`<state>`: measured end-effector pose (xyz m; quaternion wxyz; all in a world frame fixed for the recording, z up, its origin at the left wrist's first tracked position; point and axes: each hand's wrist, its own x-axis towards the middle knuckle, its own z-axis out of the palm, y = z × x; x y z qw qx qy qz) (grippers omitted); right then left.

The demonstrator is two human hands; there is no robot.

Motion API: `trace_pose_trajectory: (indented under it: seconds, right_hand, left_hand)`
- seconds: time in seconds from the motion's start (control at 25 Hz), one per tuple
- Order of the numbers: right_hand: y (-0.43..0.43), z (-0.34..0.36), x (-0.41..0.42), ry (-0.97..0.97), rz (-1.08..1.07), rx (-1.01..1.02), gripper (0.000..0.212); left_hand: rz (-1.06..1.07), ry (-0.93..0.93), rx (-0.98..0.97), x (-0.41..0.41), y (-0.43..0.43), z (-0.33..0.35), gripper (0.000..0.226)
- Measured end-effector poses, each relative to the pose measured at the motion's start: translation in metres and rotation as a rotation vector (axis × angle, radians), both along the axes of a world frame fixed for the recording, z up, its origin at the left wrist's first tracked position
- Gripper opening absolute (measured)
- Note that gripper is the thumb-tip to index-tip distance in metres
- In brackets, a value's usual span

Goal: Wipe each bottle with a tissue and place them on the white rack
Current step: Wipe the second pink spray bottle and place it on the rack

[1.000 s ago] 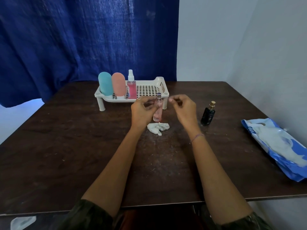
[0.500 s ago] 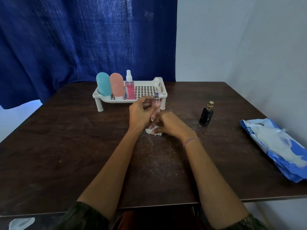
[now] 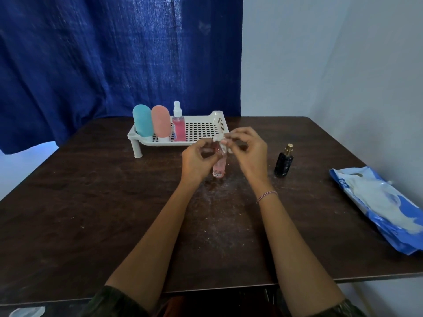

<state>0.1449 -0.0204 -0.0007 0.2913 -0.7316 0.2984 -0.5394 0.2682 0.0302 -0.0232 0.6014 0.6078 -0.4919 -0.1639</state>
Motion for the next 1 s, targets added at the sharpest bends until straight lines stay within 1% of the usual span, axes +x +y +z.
trace_pose_trajectory:
  seconds: [0.08, 0.24, 0.32, 0.48, 0.56, 0.6, 0.64, 0.72, 0.76, 0.8, 0.84, 0.88, 1.0]
  right_hand:
    - [0.003, -0.004, 0.006, 0.070, -0.016, -0.067, 0.018]
    - [0.006, -0.003, 0.013, 0.174, -0.087, -0.120, 0.023]
    - [0.008, 0.003, 0.019, 0.273, -0.131, -0.173, 0.025]
    - [0.016, 0.015, 0.032, 0.511, -0.296, -0.231, 0.024]
    - [0.017, 0.017, 0.036, 0.583, -0.325, -0.262, 0.023]
    - [0.017, 0.016, 0.036, 0.546, -0.299, -0.246, 0.023]
    - [0.016, 0.015, 0.033, 0.454, -0.242, -0.175, 0.024]
    - [0.008, 0.013, 0.021, 0.191, -0.066, 0.129, 0.028]
    - [0.004, 0.012, 0.014, 0.101, 0.035, 0.282, 0.029]
    - [-0.003, 0.009, 0.007, 0.058, 0.120, 0.385, 0.027]
    - [-0.009, 0.007, 0.001, 0.068, 0.168, 0.413, 0.024]
    - [-0.012, 0.006, -0.003, 0.092, 0.190, 0.384, 0.024]
    - [-0.008, 0.007, 0.000, 0.118, 0.143, 0.240, 0.034]
  left_hand:
    - [-0.002, -0.024, -0.015, -0.001, 0.002, 0.001, 0.028]
    - [0.003, -0.025, -0.036, -0.002, 0.003, -0.001, 0.030]
    - [0.025, -0.021, -0.024, -0.001, 0.001, -0.001, 0.029]
    - [0.053, -0.022, 0.005, 0.001, -0.001, -0.001, 0.024]
    - [0.052, -0.018, 0.013, 0.002, -0.002, -0.002, 0.027]
    - [0.048, -0.001, 0.021, 0.002, -0.002, -0.002, 0.029]
    - [0.040, 0.026, 0.025, 0.002, -0.002, -0.003, 0.031]
    - [0.010, 0.075, 0.015, 0.002, -0.001, -0.003, 0.030]
    - [-0.006, 0.090, 0.009, 0.003, -0.002, -0.003, 0.030]
    - [-0.018, 0.099, 0.009, 0.003, -0.003, -0.003, 0.030]
    - [-0.021, 0.099, 0.013, 0.003, -0.003, -0.003, 0.031]
    - [-0.015, 0.094, 0.018, 0.003, -0.003, -0.004, 0.033]
    - [0.015, 0.085, 0.022, 0.003, -0.003, -0.004, 0.040]
